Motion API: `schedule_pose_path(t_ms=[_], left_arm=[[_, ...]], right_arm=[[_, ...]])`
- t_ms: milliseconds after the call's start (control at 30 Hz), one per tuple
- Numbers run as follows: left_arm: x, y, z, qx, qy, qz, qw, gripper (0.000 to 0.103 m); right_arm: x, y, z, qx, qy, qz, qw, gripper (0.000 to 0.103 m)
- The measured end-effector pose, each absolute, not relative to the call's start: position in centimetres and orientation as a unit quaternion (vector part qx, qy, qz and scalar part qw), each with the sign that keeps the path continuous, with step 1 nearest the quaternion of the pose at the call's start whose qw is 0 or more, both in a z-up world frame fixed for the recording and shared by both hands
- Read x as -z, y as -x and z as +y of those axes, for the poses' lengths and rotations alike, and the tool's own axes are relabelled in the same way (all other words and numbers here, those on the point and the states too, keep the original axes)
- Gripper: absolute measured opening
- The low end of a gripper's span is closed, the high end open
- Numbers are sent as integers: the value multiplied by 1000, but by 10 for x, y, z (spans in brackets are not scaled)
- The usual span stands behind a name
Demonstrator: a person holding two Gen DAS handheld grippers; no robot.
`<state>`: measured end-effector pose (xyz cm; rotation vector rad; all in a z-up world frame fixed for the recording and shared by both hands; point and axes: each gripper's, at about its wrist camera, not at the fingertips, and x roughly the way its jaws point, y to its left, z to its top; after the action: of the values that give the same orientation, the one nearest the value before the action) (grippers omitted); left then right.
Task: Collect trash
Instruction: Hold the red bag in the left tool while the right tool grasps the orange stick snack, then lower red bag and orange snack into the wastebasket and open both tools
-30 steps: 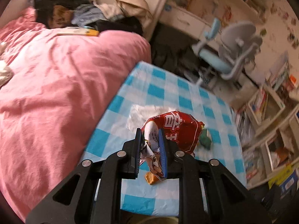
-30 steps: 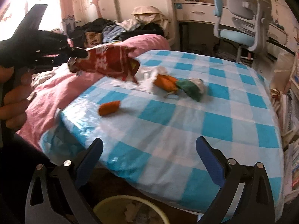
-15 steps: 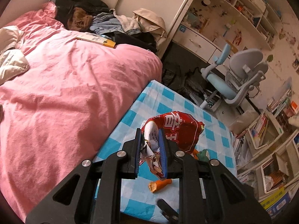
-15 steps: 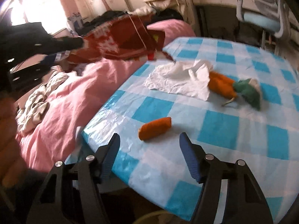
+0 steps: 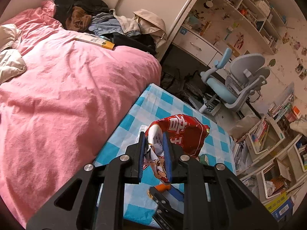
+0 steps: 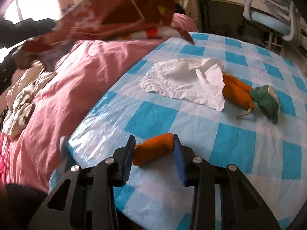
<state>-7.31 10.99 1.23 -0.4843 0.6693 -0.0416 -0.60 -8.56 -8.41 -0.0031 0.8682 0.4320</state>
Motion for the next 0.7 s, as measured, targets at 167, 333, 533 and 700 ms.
schedule_pose_path(t_ms=[167,333,533,700], left_arm=[[-13,75,101,22,213,334,918,17],[-15,81,90,30,191,339,921,17],[-11,96,70,39,156,349,923,18],[-9,108,57,46,135,355,924,17]], right_arm=[[69,42,-101,-247,15,408,879,39],[70,89,-117,-271,44,426,862,39],[90,123,-128,-271,56,468,840,44],[87,139,-135,-260,68,452,851,56]])
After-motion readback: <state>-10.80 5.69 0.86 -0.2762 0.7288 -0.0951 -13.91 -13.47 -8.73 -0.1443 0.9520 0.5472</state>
